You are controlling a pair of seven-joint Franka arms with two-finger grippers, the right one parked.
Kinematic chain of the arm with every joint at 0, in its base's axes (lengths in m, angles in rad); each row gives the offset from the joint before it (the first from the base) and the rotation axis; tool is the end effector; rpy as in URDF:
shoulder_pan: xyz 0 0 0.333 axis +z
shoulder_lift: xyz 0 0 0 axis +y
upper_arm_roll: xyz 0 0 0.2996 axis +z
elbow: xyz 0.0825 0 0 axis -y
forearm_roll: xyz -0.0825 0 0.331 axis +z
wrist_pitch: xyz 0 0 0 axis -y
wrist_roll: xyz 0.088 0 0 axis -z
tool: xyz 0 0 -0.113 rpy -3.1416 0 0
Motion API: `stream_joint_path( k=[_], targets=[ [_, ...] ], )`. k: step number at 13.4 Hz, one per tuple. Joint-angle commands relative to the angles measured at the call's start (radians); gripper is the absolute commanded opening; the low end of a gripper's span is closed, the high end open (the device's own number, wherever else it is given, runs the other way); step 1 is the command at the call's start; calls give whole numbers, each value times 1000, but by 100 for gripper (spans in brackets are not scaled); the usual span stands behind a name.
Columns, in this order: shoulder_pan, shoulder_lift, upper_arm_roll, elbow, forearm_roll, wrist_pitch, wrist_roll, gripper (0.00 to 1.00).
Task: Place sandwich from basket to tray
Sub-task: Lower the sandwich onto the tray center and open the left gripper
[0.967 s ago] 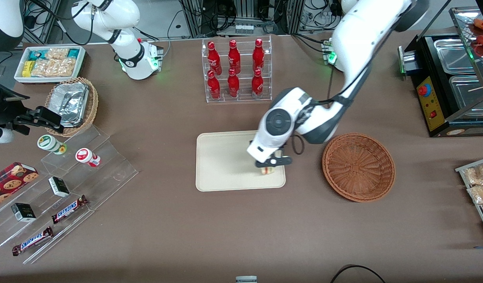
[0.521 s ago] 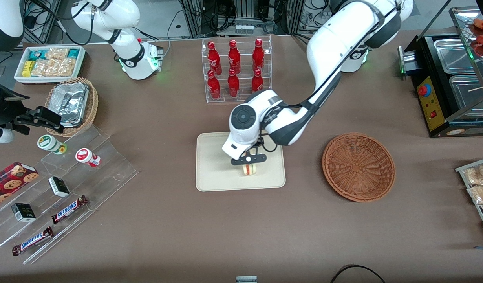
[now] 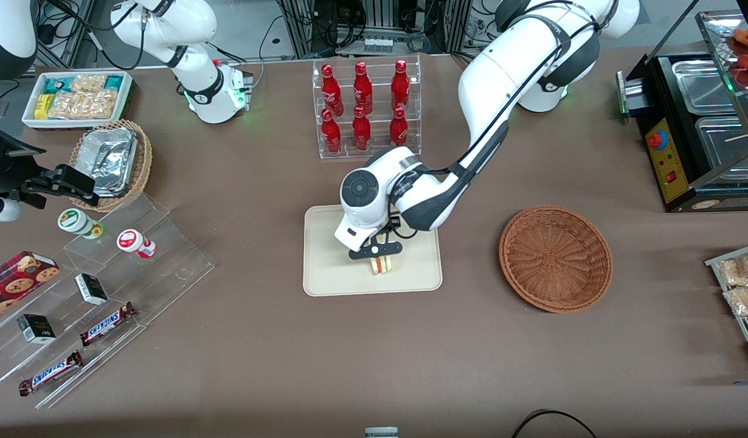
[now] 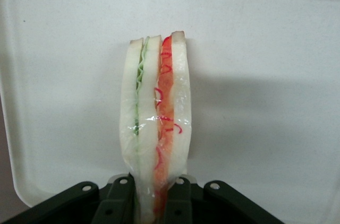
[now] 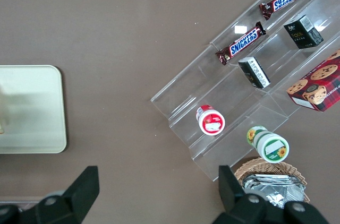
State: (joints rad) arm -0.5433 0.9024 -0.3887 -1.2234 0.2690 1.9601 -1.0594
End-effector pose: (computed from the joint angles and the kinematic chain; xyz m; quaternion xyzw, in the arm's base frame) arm 0.4763 -0.4912 0.2498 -0.9959 -0.0659 0.0559 0.0251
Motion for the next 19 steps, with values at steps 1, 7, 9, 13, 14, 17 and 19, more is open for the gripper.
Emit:
stream_joint_path(
  k=[1,7,9,13,14,17,19],
  targets=[
    [-18,30,10,47,13,-24,-45,0],
    [-14,21,10,47,10,-17,-31,100],
    [-7,-2,7,47,7,-23,-30,100],
    [-7,-75,1,47,4,-72,-25,100],
    [-6,-86,-1,47,4,-87,-19,100],
    [6,-149,2,44,3,-138,27,100],
    [38,-201,4,36,2,-208,73,100]
  ],
)
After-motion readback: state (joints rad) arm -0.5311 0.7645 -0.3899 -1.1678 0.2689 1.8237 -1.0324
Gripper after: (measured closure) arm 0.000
